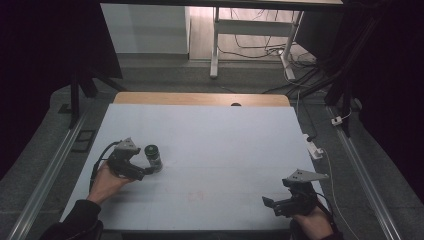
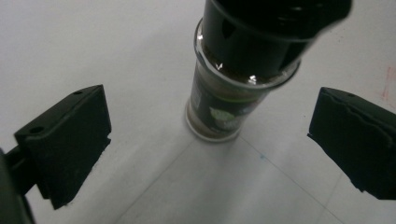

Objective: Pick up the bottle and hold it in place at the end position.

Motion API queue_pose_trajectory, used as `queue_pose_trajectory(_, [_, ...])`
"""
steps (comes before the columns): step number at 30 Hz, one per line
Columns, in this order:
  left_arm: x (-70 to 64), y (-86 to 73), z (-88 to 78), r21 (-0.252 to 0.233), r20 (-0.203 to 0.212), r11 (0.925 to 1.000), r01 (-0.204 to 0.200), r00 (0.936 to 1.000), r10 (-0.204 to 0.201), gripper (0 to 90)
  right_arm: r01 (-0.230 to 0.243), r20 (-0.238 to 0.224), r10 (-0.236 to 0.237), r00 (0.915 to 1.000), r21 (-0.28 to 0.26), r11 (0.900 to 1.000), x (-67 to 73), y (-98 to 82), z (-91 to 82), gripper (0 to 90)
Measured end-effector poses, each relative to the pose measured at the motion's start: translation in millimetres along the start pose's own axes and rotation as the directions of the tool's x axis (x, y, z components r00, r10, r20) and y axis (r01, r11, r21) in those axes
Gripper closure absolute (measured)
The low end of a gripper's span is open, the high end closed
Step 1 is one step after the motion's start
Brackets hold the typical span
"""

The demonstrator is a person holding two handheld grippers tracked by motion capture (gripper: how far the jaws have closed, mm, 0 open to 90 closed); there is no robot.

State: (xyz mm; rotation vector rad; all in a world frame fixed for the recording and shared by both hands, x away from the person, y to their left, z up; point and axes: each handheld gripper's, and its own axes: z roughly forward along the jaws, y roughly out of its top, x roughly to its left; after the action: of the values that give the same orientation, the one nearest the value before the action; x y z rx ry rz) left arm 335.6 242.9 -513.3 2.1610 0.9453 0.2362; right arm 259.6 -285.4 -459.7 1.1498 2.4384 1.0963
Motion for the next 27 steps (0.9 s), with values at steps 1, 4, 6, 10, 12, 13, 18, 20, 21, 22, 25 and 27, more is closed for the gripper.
queue_pose_trajectory(1, [1.0, 0.9, 1.6, -0.001, 0.003, 1.0, -0.006, 1.0, 0.006, 1.5, 0.0, 0.001, 0.0, 1.0, 0.0, 1.0, 0.0, 0.0, 0.0, 0.3])
queue_pose_trajectory(4, [3.7, 3.3, 6.4, 0.001, 0.017, 0.9998, -0.02, 0.9997, 0.02, 8.0, 0.001, 0.001, -0.001, 1.0, 0.0, 1.0, 0.2, 0.0, 0.0, 0.3])
queue_pose_trajectory(6, [4.7, 4.4, 9.0, 0.003, 0.031, 0.9993, -0.037, 0.9989, 0.036, 11.2, 0.002, 0.001, -0.002, 1.0, 0.0, 1.0, 0.2, 0.0, 0.0, 0.3])
queue_pose_trajectory(10, [4.1, 6.7, 13.9, 0.021, 0.05, 0.9962, -0.085, 0.9952, 0.084, 23.6, 0.002, 0.001, -0.002, 1.0, -0.001, 1.0, 0.2, -0.1, -0.1, 0.3])
queue_pose_trajectory(12, [3.8, 7.0, 14.7, 0.02, 0.052, 0.9955, -0.093, 0.9944, 0.092, 26.3, 0.002, 0.001, -0.002, 1.0, -0.001, 1.0, 0.2, -0.1, -0.1, 0.3])
queue_pose_trajectory(13, [3.7, 7.3, 15.0, 0.02, 0.056, 0.9949, -0.099, 0.9936, 0.098, 32.0, 0.003, 0.0, -0.003, 1.0, 0.0, 1.0, 0.3, -0.1, -0.1, 0.3])
queue_pose_trajectory(18, [3.5, 8.0, 15.3, 0.019, 0.063, 0.9928, -0.118, 0.9911, 0.117, 44.2, 0.003, 0.0, -0.003, 1.0, 0.0, 1.0, 0.4, -0.1, -0.1, 0.3])
queue_pose_trajectory(20, [2.3, 8.1, 15.0, 0.015, 0.074, 0.9907, -0.135, 0.9882, 0.134, 49.7, 0.003, 0.0, -0.003, 1.0, 0.0, 1.0, 0.4, 0.0, -0.1, 0.3])
queue_pose_trajectory(21, [1.0, 8.4, 14.7, 0.017, 0.064, 0.9893, -0.145, 0.9876, 0.143, 52.6, 0.004, -0.001, -0.004, 1.0, 0.0, 1.0, 0.5, 0.0, -0.1, 0.3])
queue_pose_trajectory(22, [0.2, 8.6, 14.5, 0.019, 0.057, 0.9884, -0.151, 0.9872, 0.149, 52.6, 0.004, -0.001, -0.004, 1.0, 0.0, 1.0, 0.5, 0.0, -0.1, 0.3])
queue_pose_trajectory(25, [-0.2, 8.7, 14.3, 0.02, 0.051, 0.9887, -0.148, 0.9878, 0.147, 53.5, 0.006, 0.001, -0.006, 1.0, 0.001, 1.0, 0.7, 0.0, 0.0, 0.3])
queue_pose_trajectory(27, [-1.4, 9.1, 14.3, 0.024, 0.045, 0.9887, -0.148, 0.9882, 0.147, 53.5, 0.006, 0.001, -0.006, 1.0, 0.001, 1.0, 0.6, 0.0, 0.0, 0.3])
